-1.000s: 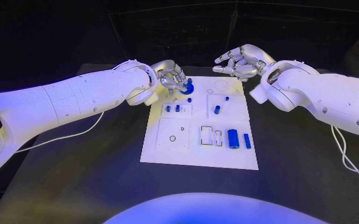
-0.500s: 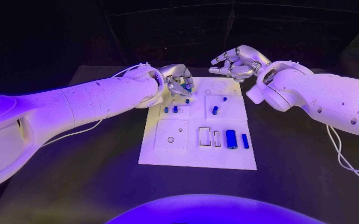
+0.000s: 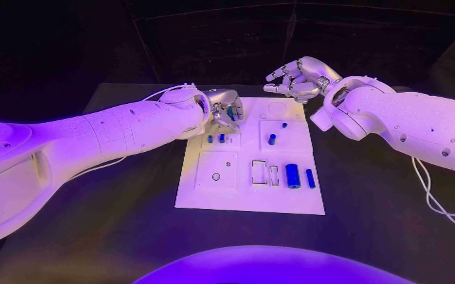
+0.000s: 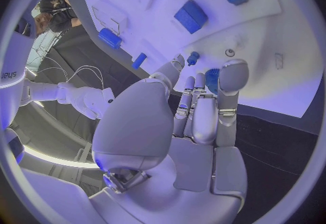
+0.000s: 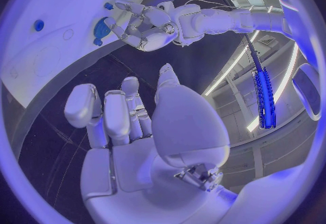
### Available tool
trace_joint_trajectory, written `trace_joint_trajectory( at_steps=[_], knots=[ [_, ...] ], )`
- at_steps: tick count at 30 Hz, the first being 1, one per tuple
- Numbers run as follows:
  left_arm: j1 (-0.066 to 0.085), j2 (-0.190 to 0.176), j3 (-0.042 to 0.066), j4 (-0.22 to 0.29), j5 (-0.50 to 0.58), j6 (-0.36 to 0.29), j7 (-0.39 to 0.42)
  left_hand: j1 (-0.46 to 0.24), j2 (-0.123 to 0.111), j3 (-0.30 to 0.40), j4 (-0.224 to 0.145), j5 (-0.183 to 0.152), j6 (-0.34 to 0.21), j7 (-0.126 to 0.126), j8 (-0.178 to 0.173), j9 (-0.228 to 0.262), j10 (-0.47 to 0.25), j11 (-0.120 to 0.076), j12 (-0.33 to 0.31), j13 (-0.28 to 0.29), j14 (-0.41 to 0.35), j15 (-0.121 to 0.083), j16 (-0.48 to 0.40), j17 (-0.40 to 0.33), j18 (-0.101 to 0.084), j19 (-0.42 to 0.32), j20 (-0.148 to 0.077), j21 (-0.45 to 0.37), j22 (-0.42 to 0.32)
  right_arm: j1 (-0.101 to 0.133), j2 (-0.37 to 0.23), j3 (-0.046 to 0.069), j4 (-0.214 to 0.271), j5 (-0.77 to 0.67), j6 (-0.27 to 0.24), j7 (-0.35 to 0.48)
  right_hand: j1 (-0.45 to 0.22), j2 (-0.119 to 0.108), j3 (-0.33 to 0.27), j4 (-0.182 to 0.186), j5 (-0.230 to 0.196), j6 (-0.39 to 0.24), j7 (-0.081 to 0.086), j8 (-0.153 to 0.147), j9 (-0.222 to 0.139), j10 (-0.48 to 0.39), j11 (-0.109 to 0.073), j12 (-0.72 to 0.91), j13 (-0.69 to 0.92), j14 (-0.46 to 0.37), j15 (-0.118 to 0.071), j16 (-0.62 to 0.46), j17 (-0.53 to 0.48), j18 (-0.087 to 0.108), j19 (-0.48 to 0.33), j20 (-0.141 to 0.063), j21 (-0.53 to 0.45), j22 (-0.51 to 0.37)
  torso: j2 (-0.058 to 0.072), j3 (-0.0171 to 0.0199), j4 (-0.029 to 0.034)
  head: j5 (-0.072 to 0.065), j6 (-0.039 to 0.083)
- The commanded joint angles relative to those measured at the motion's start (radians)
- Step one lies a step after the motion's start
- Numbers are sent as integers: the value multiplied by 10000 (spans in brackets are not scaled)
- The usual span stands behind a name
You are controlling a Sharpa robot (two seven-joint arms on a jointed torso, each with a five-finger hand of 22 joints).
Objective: Assemble the parts on the task board
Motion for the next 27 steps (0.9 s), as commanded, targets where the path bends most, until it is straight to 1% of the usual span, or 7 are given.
trace_joint_trajectory(
  at_steps=[1,4,9,15,22,27],
  knots=[
    [-22,67,6,-79,-456,336,-291,14,157,-13,-28,39,191,-2,-90,-35,164,-1,-84,-81,85,-15,83,21,-157,155,-15,275,270,17,15,6,16,8,54,107,21,93,-33,-1,61,-70,17,67,0,-69,-6,20,-12,26,8,-42,4,131,-54,-8,-59,-11,-1,3,-1,10,2],
    [-52,128,7,-153,-498,401,-333,23,194,28,-56,46,333,-20,-156,-83,301,-22,-159,-180,130,-29,104,-3,-204,255,-30,549,561,17,22,6,14,8,55,112,21,93,-33,-1,61,-70,17,67,0,-69,-6,20,-12,26,8,-42,4,131,-54,-8,-59,-11,-3,6,-10,16,4],
    [-83,199,8,-217,-525,478,-399,27,216,67,-78,46,426,-38,-219,-124,398,-38,-232,-261,159,-40,119,-20,-230,307,-45,705,730,17,25,6,12,8,53,114,21,93,-33,-1,61,-70,17,67,0,-69,-6,20,-12,26,8,-42,4,131,-54,-8,-59,-11,0,7,-9,12,9],
    [-99,253,8,-284,-533,474,-430,72,338,221,-111,54,613,-78,-290,-173,614,-77,-327,-372,196,-74,146,-34,-270,371,-73,935,981,17,34,6,10,8,57,113,21,93,-33,-1,61,-70,17,67,0,-69,-6,20,-12,26,8,-42,4,131,-54,-8,-59,-11,-5,7,-1,0,3],
    [-107,307,9,-361,-535,560,-451,171,567,646,-181,64,885,-146,-410,-233,937,-142,-527,-532,227,-135,178,-54,-284,385,-120,1044,1108,17,51,6,6,8,66,114,21,93,-33,-1,61,-70,17,67,0,-69,-6,20,-12,26,8,-42,4,131,-54,-8,-59,-11,-3,6,-2,0,1],
    [-117,346,9,-374,-536,711,-456,267,707,1133,-325,66,1292,-237,-433,-228,1425,-252,-660,-574,256,-225,220,-52,-341,459,-190,1369,1472,17,62,6,4,8,76,117,21,93,-33,-1,61,-70,17,67,0,-69,-6,20,-12,26,8,-42,4,131,-54,-8,-59,-11,-4,4,1,-7,0]
  ],
)
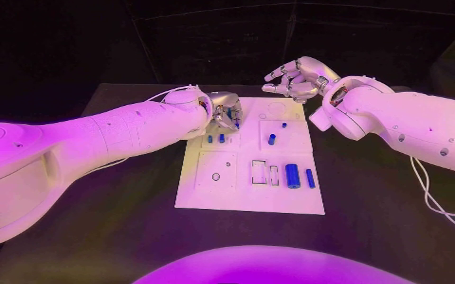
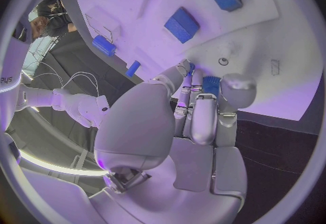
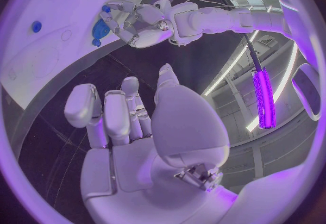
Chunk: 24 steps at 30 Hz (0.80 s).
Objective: Assemble the parts on the task board
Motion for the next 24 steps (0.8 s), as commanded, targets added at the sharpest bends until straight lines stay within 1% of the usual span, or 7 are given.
trace_joint_trajectory(
  at_steps=[1,7,14,18,21,23,24],
  knots=[
    [-30,28,-13,0,-88,340,-89,33,128,253,-76,68,205,-47,-36,17,247,-66,-103,-9,207,-83,69,-20,-197,71,-56,153,169,18,14,6,9,8,64,100,-1,71,-33,-1,61,-70,16,68,0,-69,-6,20,-13,26,8,-42,4,132,-54,-9,-60,-13,0,-2,6,1,2],
    [-41,35,-13,17,-112,255,-101,32,217,752,-257,66,507,-61,-97,40,627,-118,-295,-1,214,-131,82,-76,-248,105,-119,390,440,18,18,6,11,8,68,102,-1,71,-33,-1,61,-70,16,68,0,-69,-6,20,-13,26,8,-42,4,132,-54,-9,-60,-13,-1,-1,9,-8,6],
    [-49,-18,-11,71,-119,-205,-15,-124,116,1070,-386,61,573,-19,-254,29,745,-102,-560,-8,215,-107,96,-133,-263,98,-119,493,569,18,23,6,9,8,69,104,-1,71,-33,-1,61,-70,16,68,0,-69,-6,20,-13,26,8,-42,4,132,-54,-9,-60,-13,-5,-4,10,-24,42],
    [-49,-133,-8,240,-112,-514,48,-191,75,1126,-401,58,589,-12,-296,27,773,-94,-628,-8,208,-103,83,-175,-270,106,-115,535,618,18,24,6,8,8,69,104,-1,71,-33,-1,61,-70,16,68,0,-69,-6,20,-13,26,8,-42,4,132,-54,-9,-60,-13,-6,1,9,-11,56],
    [-46,-272,2,435,-28,-731,90,-220,54,1163,-415,60,600,-9,-319,26,791,-92,-667,-7,206,-101,79,-195,-274,111,-112,560,646,18,24,6,-1,8,70,106,-1,71,-33,-1,61,-70,16,68,0,-69,-6,20,-13,26,8,-42,4,132,-54,-9,-60,-13,-9,-12,24,-66,85],
    [-38,-435,59,656,60,-877,117,-236,45,1191,-425,60,613,-6,-332,27,809,-91,-690,-6,207,-101,80,-199,-276,114,-111,572,660,18,25,6,-7,8,70,106,16,101,-43,-9,85,-77,16,82,0,-39,-6,69,25,30,8,-37,15,131,-50,-9,-61,-10,-12,2,13,-40,90],
    [-36,-476,92,712,90,-900,120,-236,45,1191,-425,60,613,-6,-332,27,809,-91,-690,-6,207,-101,80,-199,-276,114,-111,572,660,18,25,6,-8,8,70,106,16,101,-43,-9,85,-77,16,82,0,-39,-6,69,25,30,8,-37,15,131,-50,-9,-61,-10,-14,1,15,-43,90]
  ],
)
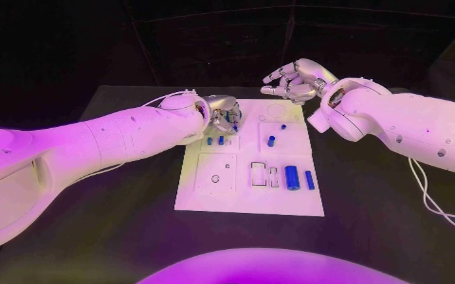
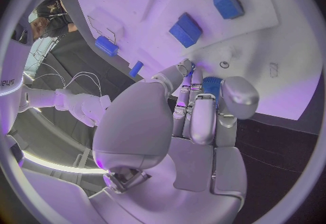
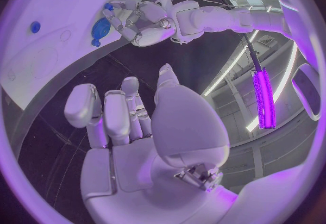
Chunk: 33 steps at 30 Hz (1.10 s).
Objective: Assemble the parts on the task board
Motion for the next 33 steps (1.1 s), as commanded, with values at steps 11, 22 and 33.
trace_joint_trajectory(
  at_steps=[11,22,33],
  knots=[
    [95,-1226,554,1304,643,-392,14,-192,-64,109,-8,26,79,-3,-103,6,123,13,-114,11,204,-29,30,-53,-147,57,-28,151,127,16,-19,6,-21,8,66,95,16,101,-43,-9,35,-77,15,21,0,-39,-6,69,12,30,8,-37,15,131,-50,-9,-61,-11,-8,6,24,32,25],
    [110,-1653,613,1322,695,925,-453,-260,-99,126,-2,21,87,-8,-136,5,142,15,-163,13,197,-28,16,-95,-163,72,-24,226,214,14,-8,5,-45,8,82,94,16,101,-43,-9,35,-77,15,21,0,-39,-6,69,12,30,8,-37,15,131,-50,-9,-61,-11,-6,4,11,74,23],
    [81,-1406,591,902,626,1247,-619,-299,-125,153,-9,21,69,-13,-181,-2,133,17,-223,12,180,-27,-10,-153,-156,54,-21,200,191,12,15,5,-57,8,101,95,16,101,-43,-9,35,-77,15,21,0,-39,-6,69,12,30,8,-37,15,131,-50,-9,-61,-11,4,9,3,125,-10]
  ],
)
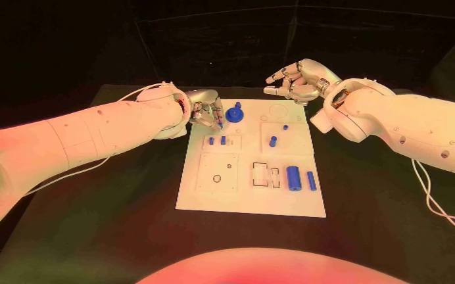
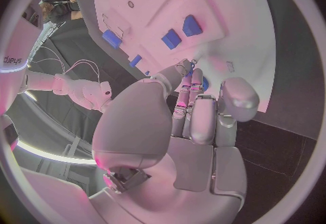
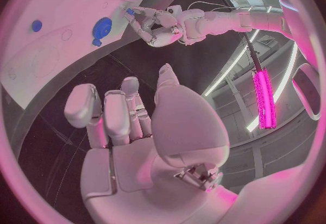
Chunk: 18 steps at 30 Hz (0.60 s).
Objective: Assemble the parts on the task board
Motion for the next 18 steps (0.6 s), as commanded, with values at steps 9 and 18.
trace_joint_trajectory(
  at_steps=[9,18],
  knots=[
    [-16,169,1,-316,-22,302,-405,-106,-33,62,1,20,66,-11,-52,5,58,18,-80,8,179,-27,-10,-19,-156,51,-22,28,-6,17,16,6,7,8,68,86,18,118,-50,-8,41,-78,15,27,0,-37,-7,78,9,31,7,-35,19,131,-51,-9,-66,-15,1,3,-6,18,-23],
    [-35,319,-38,-403,-26,373,-394,-114,-37,67,0,19,65,-10,-59,5,62,18,-87,10,176,-27,-16,-33,-157,51,-21,36,3,16,28,6,-1,8,68,51,19,125,-54,-8,44,-79,14,31,1,-36,-7,81,8,32,7,-35,21,131,-52,-9,-67,-17,3,1,1,26,-39]
  ],
)
